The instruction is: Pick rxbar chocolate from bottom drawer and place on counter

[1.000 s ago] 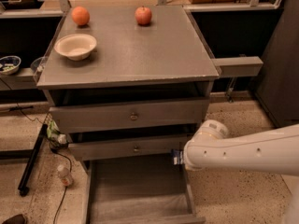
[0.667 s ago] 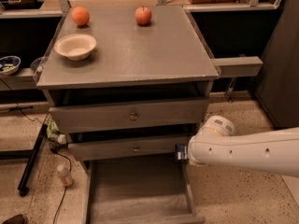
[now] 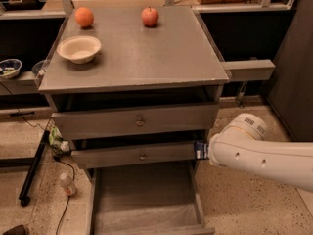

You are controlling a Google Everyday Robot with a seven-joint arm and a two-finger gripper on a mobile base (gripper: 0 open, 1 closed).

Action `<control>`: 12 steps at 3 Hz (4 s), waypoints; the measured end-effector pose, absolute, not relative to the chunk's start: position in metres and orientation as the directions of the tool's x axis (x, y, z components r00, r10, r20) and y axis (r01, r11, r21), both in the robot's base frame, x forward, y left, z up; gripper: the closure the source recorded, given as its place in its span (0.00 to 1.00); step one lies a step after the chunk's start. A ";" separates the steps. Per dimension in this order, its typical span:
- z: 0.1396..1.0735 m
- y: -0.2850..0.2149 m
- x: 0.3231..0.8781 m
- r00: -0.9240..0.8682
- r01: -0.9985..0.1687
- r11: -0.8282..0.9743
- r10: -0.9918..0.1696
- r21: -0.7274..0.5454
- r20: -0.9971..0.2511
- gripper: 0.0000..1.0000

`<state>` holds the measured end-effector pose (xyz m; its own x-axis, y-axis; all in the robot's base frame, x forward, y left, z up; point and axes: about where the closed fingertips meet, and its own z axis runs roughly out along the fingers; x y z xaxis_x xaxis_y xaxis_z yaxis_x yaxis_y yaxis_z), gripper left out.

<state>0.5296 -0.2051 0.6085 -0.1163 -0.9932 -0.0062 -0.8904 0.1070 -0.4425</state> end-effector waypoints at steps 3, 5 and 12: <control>0.667 -0.218 0.540 -0.120 -0.846 0.092 -0.993 -0.526 0.020 1.00; 0.739 -0.224 0.555 -0.102 -0.792 0.044 -0.993 -0.609 0.061 1.00; 0.853 -0.202 0.621 -0.011 -0.681 -0.093 -0.990 -0.726 0.138 1.00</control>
Offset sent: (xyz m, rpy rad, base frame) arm -0.0032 -0.0048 0.0341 -0.0189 -0.0610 0.0070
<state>0.6206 -0.2016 0.8530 -0.0110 -0.9904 0.1376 -0.6810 -0.0933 -0.7263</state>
